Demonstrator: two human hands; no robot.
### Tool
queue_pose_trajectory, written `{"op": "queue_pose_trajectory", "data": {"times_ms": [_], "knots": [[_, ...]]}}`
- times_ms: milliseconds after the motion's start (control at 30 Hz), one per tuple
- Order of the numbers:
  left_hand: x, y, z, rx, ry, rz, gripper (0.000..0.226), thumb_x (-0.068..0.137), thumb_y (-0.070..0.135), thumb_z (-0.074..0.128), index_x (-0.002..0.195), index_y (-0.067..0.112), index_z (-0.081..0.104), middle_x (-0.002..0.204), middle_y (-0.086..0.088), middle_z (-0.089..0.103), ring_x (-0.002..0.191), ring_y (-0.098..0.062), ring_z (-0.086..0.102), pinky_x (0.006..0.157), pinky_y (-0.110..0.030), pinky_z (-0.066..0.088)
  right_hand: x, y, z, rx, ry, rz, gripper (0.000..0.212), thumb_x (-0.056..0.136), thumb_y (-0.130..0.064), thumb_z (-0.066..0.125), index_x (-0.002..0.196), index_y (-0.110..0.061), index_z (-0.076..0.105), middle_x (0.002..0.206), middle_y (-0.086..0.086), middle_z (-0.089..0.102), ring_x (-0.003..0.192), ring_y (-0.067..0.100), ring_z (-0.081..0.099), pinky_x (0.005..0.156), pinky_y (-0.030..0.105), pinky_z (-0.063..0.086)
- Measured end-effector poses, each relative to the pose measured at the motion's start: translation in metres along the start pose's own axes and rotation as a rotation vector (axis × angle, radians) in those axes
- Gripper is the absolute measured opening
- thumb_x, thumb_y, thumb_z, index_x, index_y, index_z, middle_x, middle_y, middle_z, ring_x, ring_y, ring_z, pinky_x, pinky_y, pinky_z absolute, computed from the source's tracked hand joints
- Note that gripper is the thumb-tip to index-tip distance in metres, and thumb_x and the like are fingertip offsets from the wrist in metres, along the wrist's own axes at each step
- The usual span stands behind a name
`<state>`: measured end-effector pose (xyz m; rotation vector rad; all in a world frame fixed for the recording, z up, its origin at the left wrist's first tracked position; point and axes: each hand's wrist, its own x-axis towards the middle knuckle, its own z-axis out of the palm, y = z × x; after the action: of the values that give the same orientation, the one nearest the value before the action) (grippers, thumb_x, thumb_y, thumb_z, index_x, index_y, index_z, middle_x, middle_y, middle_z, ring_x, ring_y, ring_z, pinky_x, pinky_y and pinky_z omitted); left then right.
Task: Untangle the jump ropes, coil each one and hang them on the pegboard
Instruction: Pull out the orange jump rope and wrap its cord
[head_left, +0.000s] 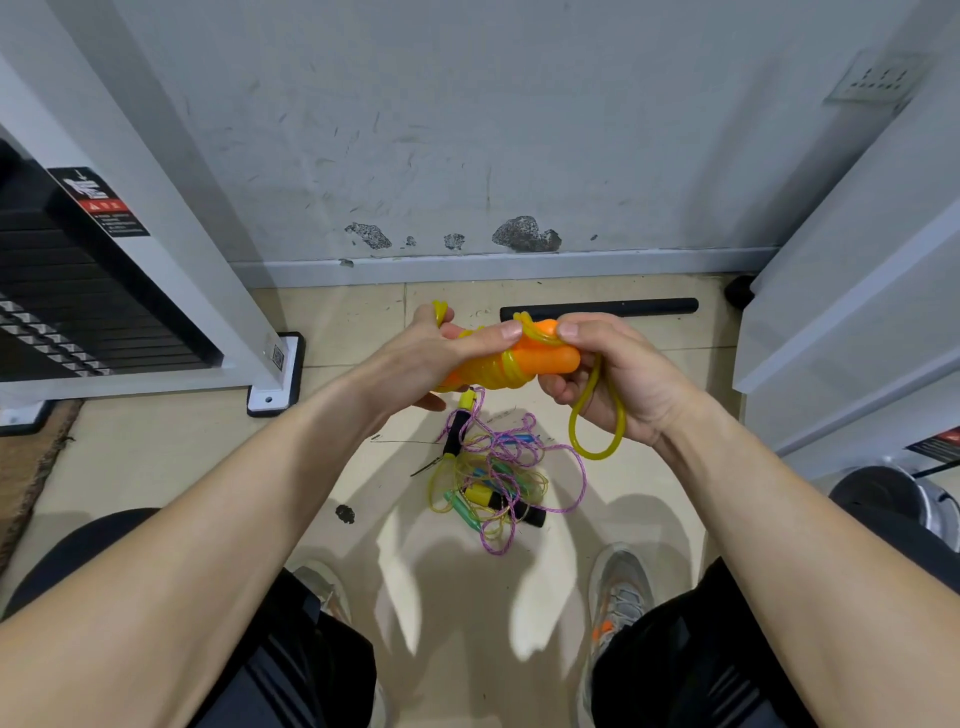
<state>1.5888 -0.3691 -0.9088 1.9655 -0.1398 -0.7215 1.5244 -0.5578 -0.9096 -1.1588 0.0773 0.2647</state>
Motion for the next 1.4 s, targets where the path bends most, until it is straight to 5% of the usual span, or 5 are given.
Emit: {"op": "queue_pose_trajectory", "data": {"times_ms": [367, 633, 867, 1133, 1400], "knots": [[-0.002, 0.002, -0.007, 0.024, -0.117, -0.065, 0.106, 0.045, 0.087, 0.065, 0.119, 0.011, 0.051, 0.112, -0.005, 0.056, 0.102, -0.017, 0.057, 0.072, -0.043, 0.063, 0.003, 0.002, 0.007, -0.061, -0.058, 0.043, 0.033, 0.083, -0.013, 0.054, 0.051, -0.021, 0.058, 0.051, 0.005, 0.053, 0.044, 0.017, 0.057, 0.043, 0.020, 0.047], [0.003, 0.000, -0.008, -0.066, -0.174, -0.075, 0.078, 0.054, 0.059, 0.079, 0.113, 0.019, 0.046, 0.120, 0.007, 0.052, 0.110, -0.009, 0.059, 0.081, -0.033, 0.061, 0.003, 0.008, 0.006, 0.017, -0.091, 0.084, 0.025, 0.088, -0.015, 0.056, 0.063, -0.015, 0.061, 0.064, 0.011, 0.058, 0.056, 0.022, 0.065, 0.052, 0.024, 0.057], [0.007, 0.002, -0.001, -0.220, -0.071, -0.035, 0.123, 0.041, 0.062, 0.085, 0.139, 0.007, 0.035, 0.125, -0.004, 0.052, 0.105, -0.012, 0.064, 0.070, -0.026, 0.058, 0.005, 0.010, 0.010, 0.073, 0.023, -0.004, 0.016, 0.091, -0.017, 0.055, 0.081, -0.005, 0.056, 0.072, 0.018, 0.058, 0.059, 0.027, 0.064, 0.053, 0.028, 0.057], [0.008, -0.001, 0.002, -0.246, -0.071, -0.035, 0.063, 0.055, 0.054, 0.085, 0.093, 0.012, 0.059, 0.099, -0.005, 0.061, 0.099, -0.015, 0.065, 0.091, -0.037, 0.058, 0.005, 0.012, 0.014, 0.149, 0.102, -0.007, 0.012, 0.087, -0.019, 0.056, 0.083, -0.009, 0.054, 0.068, 0.015, 0.062, 0.055, 0.026, 0.066, 0.050, 0.027, 0.057], [0.014, -0.006, 0.000, -0.311, -0.112, -0.020, 0.093, 0.043, 0.066, 0.081, 0.109, 0.004, 0.058, 0.125, -0.013, 0.053, 0.110, -0.020, 0.065, 0.090, -0.042, 0.059, 0.004, 0.008, 0.016, 0.139, 0.083, -0.041, 0.011, 0.086, -0.019, 0.057, 0.078, -0.012, 0.054, 0.064, 0.013, 0.062, 0.049, 0.021, 0.066, 0.045, 0.024, 0.056]]}}
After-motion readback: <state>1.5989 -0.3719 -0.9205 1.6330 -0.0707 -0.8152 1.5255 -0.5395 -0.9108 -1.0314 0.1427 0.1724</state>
